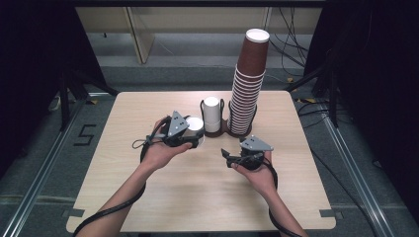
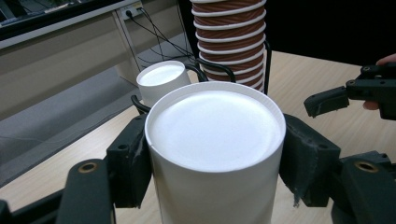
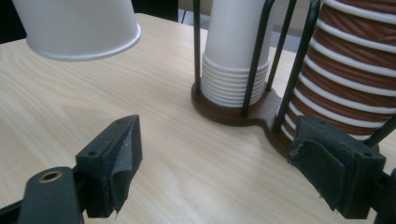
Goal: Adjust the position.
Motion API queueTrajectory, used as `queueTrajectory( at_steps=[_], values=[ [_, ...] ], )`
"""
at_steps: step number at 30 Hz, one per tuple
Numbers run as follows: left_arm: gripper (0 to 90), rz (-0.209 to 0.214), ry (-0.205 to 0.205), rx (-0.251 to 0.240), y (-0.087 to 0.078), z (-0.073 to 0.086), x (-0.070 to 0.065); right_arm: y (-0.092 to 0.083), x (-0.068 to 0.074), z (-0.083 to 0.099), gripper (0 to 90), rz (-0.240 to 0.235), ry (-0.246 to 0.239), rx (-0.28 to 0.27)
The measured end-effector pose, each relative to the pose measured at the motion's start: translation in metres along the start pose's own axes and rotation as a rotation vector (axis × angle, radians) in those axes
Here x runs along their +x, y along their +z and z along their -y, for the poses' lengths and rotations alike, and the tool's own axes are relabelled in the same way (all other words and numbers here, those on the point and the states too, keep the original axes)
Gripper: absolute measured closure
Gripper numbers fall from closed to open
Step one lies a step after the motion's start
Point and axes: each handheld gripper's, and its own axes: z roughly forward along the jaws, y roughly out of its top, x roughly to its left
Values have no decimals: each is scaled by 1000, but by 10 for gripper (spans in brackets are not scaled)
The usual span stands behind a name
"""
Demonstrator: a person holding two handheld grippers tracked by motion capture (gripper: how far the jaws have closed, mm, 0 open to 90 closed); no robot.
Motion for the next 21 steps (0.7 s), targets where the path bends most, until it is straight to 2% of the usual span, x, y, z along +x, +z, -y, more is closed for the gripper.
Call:
queueTrajectory(
  at_steps=[1,2,3,4,6,7,8,9,10,11,12,13,14,16,17,19,20,21],
  values=[
    [331,3,9,5,0,0,-1,-1,2,1,172,10,24,5],
    [331,10,4,9,1,0,-1,-3,4,1,171,-1,45,30],
    [330,8,10,12,1,0,-2,-3,2,1,171,-5,24,25],
    [331,9,16,17,1,0,-2,-3,3,2,171,-24,37,20],
    [330,15,17,24,2,1,-4,-5,1,3,171,-16,34,14],
    [331,18,14,26,2,1,-5,-7,1,3,171,-15,44,27],
    [330,21,20,30,2,1,-6,-7,0,5,171,-19,32,1],
    [331,24,19,33,2,2,-6,-8,0,6,171,-20,25,-2],
    [330,27,23,38,3,2,-7,-9,2,6,171,-36,54,16],
    [331,31,27,46,4,3,-8,-12,3,7,171,-35,38,23],
    [331,35,34,55,4,3,-9,-13,6,8,170,-28,65,24],
    [331,38,38,60,5,3,-11,-13,3,8,170,-31,9,10],
    [331,42,46,68,5,3,-12,-14,5,9,170,-39,22,8],
    [330,47,46,69,7,3,-15,-16,5,8,170,-64,15,21],
    [330,48,40,69,7,3,-16,-16,7,9,171,-77,39,14],
    [330,53,37,71,9,1,-19,-17,8,9,172,-67,32,5],
    [331,57,44,75,10,1,-20,-18,12,9,173,-83,51,21],
    [331,62,47,78,12,1,-22,-17,12,9,173,-93,50,15]
  ],
)
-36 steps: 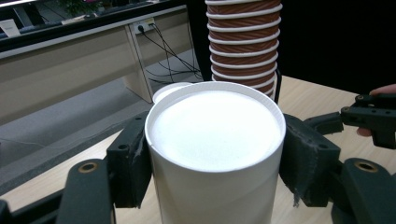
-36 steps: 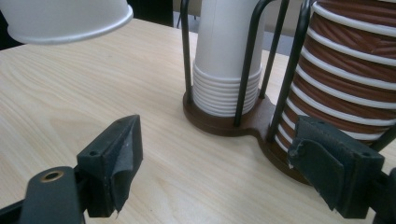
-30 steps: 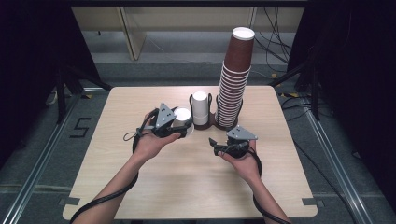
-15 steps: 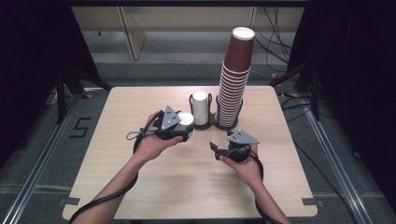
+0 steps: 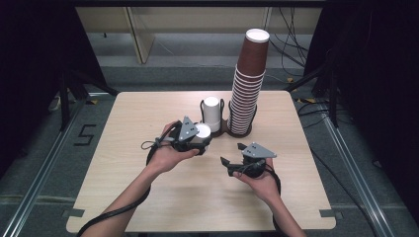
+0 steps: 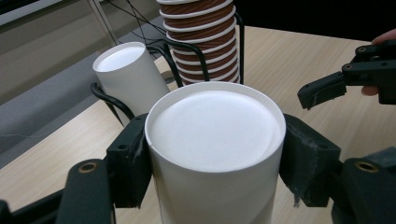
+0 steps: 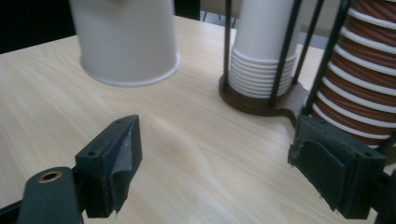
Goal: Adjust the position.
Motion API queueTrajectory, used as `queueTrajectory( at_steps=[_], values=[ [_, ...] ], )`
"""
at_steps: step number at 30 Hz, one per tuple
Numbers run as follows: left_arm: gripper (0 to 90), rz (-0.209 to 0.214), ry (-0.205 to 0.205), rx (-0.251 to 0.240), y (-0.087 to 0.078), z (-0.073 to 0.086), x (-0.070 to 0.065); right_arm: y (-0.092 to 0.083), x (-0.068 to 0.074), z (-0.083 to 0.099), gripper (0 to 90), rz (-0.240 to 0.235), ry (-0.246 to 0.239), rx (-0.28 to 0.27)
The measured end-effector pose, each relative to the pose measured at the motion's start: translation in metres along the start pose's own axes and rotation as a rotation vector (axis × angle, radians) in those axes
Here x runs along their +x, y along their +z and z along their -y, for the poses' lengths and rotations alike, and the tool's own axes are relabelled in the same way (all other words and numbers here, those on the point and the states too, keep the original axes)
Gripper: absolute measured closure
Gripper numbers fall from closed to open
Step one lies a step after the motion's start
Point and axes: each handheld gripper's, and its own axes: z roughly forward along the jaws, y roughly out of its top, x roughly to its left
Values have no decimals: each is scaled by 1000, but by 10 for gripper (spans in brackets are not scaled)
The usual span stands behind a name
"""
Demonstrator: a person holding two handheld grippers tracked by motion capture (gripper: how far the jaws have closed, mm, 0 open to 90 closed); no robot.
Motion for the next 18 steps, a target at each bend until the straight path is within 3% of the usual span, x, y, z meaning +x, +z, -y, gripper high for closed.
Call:
queueTrajectory(
  at_steps=[1,3,5,7,9,10,12,13,14,18],
  values=[
    [330,2,4,4,2,-1,-1,2,0,0,173,-1,-33,-29],
    [330,23,14,20,4,-2,-4,1,4,-1,173,-12,-18,-5],
    [331,35,25,24,7,-3,-6,2,3,-2,173,-10,-49,-25],
    [330,40,19,21,10,-4,-9,4,6,-3,174,-25,-28,-27],
    [331,44,15,15,12,-5,-11,6,7,-5,173,-8,-54,-47],
    [330,48,24,25,12,-5,-12,6,11,-6,174,-25,-8,-37],
    [331,51,12,16,15,-6,-14,9,13,-9,173,-25,-39,-66],
    [330,53,10,16,16,-6,-15,10,15,-11,174,-32,-31,-48],
    [331,58,23,26,16,-6,-16,12,17,-12,174,-30,-37,-64],
    [330,64,9,14,19,-7,-19,21,20,-14,174,-46,-39,-65]
  ],
)
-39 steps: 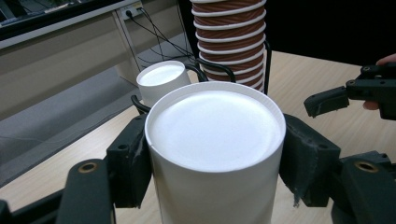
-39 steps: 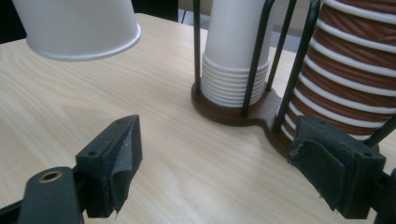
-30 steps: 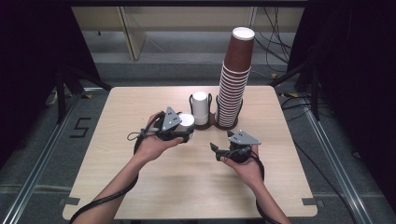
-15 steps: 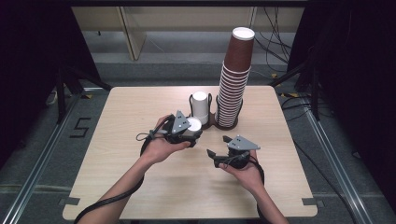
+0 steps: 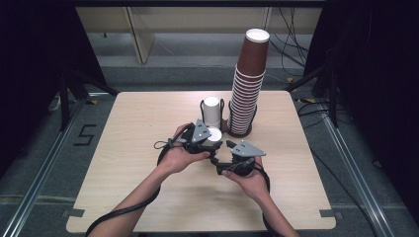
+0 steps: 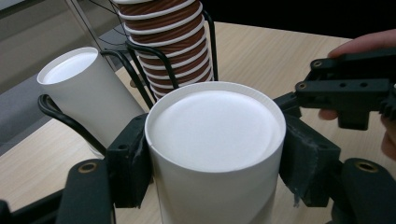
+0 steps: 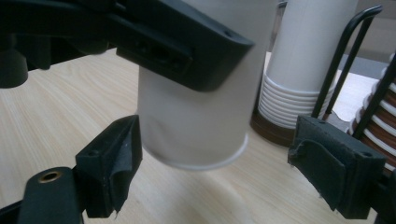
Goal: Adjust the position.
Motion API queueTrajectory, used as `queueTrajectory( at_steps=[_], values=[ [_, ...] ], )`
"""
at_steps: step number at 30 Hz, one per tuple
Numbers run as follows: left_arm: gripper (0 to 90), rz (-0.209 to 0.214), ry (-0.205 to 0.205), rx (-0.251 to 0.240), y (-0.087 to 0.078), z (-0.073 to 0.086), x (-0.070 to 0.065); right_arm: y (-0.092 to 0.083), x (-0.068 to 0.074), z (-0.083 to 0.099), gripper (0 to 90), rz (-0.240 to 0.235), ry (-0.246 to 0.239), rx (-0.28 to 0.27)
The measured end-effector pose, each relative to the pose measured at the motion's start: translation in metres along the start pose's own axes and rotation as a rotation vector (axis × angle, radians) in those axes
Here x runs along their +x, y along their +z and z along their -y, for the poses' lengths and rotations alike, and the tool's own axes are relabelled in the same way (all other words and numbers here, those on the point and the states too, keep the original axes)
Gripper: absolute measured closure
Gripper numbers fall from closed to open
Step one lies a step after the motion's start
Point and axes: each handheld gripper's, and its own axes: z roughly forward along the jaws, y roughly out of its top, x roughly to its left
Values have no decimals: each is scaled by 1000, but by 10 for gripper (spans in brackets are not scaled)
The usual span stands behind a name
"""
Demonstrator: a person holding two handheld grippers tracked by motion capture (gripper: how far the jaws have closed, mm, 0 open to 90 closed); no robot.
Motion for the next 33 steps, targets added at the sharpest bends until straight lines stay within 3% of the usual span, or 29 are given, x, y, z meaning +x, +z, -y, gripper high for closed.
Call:
queueTrajectory(
  at_steps=[2,6,7,12,14,16,17,18,19,20,22,24,25,26,29,30,33],
  values=[
    [331,2,13,9,0,0,0,2,2,0,173,-1,13,3],
    [331,4,-9,-3,3,0,-1,6,5,0,181,13,35,5],
    [331,5,-13,-4,3,0,-2,9,4,0,183,1,15,-25],
    [331,10,-13,-1,5,1,-3,12,9,-1,203,31,52,-31],
    [331,11,-17,-1,6,1,-3,14,7,-2,211,33,27,-42],
    [331,12,-19,-2,6,2,-4,16,8,-1,214,20,46,-50],
    [330,12,-20,-2,6,2,-4,16,6,-1,216,44,19,-54],
    [330,13,-22,-3,6,2,-4,18,8,0,218,17,49,-59],
    [330,13,-24,-4,7,2,-4,18,9,0,220,22,61,-47],
    [330,13,-26,-4,7,2,-4,18,7,0,221,41,35,-53],
    [330,12,-27,-1,7,2,-4,19,9,1,225,20,71,-49],
    [329,14,-17,7,7,3,-3,19,7,1,230,36,41,-58],
    [329,15,-22,4,7,3,-3,20,11,2,232,31,85,-57],
    [328,15,-37,-5,7,3,-3,19,8,2,233,37,53,-56],
    [328,21,-53,-13,7,3,-3,18,10,2,235,31,98,-51],
    [329,24,-57,-14,7,3,-3,17,8,2,230,47,72,-64],
    [329,30,-71,-21,8,3,-4,18,6,1,209,44,71,-83]
  ],
)
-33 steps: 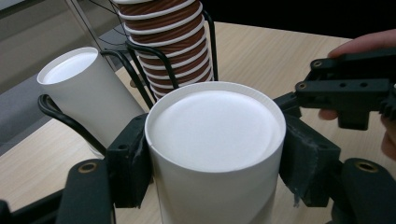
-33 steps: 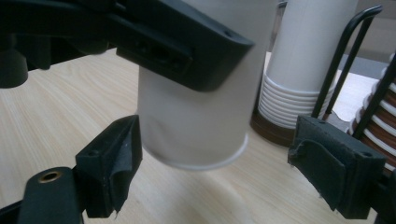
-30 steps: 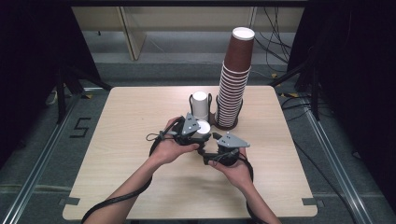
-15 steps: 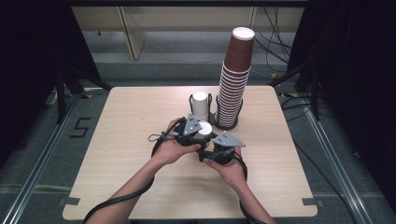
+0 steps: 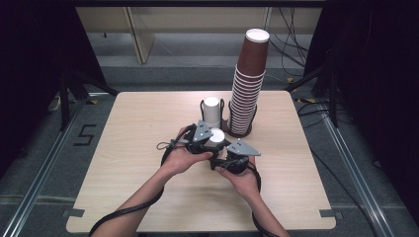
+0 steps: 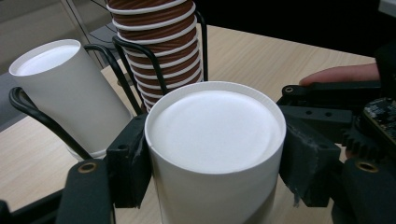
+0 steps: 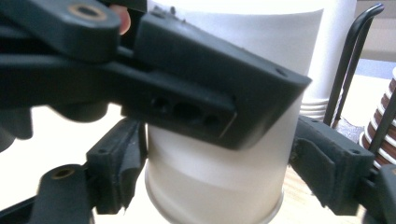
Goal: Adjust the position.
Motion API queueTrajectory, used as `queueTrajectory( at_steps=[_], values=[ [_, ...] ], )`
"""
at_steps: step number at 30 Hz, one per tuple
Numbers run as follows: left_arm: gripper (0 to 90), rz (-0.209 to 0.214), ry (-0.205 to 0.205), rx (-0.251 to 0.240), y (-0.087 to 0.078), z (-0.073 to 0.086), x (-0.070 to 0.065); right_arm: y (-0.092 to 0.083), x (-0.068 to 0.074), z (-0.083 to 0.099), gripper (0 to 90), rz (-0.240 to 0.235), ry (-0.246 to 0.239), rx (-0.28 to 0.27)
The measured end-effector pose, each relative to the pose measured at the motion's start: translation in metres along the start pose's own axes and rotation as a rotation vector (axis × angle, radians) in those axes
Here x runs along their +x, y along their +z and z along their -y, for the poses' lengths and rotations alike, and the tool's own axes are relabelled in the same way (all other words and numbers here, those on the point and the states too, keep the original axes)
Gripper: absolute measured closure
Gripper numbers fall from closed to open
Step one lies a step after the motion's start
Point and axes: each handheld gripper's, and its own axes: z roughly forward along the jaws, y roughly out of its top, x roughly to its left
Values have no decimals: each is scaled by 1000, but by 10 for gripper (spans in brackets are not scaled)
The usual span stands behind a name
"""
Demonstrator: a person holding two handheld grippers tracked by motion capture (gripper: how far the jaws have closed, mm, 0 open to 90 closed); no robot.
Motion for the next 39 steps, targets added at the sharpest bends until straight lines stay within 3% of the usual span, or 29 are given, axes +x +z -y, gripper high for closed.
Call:
queueTrajectory(
  at_steps=[1,3,7,12,13,14,18,20,21,24,25,28,29,31,35,36,38,39],
  values=[
    [329,0,7,4,0,0,0,0,0,0,209,12,-17,6],
    [329,1,24,19,0,-1,1,1,0,1,218,-6,3,2],
    [322,6,6,6,2,0,-1,-2,3,2,250,11,41,20],
    [313,18,-12,3,1,0,1,-3,1,2,278,12,26,-8],
    [312,21,-27,-10,2,0,1,-2,-1,2,281,7,-4,-12],
    [310,24,-30,-14,2,0,2,-3,0,2,285,8,22,-6],
    [299,29,-42,-21,2,1,3,-5,-1,1,299,25,6,-3],
    [272,27,-39,-33,2,1,3,-5,1,2,301,6,48,13],
    [256,24,-38,-38,2,0,3,-5,-1,2,301,18,20,9],
    [208,19,-39,-69,0,-1,4,-6,0,4,302,12,79,40],
    [197,16,-36,-73,-2,-1,5,-6,-1,4,302,8,71,42],
    [172,12,-28,-93,-6,-2,5,-7,-3,5,302,7,111,44],
    [167,14,-23,-99,-7,-2,6,-8,-7,5,302,17,85,49],
    [161,8,-12,-104,-11,-3,7,-10,-8,5,302,14,150,66],
    [160,3,-17,-112,-16,-2,9,-11,-14,6,302,30,131,60],
    [160,0,-12,-110,-17,-1,10,-13,-14,6,302,31,160,68],
    [159,0,-12,-112,-18,0,11,-13,-18,7,302,39,127,62],
    [159,-1,-10,-111,-20,1,12,-13,-18,7,302,39,158,73]
  ],
)
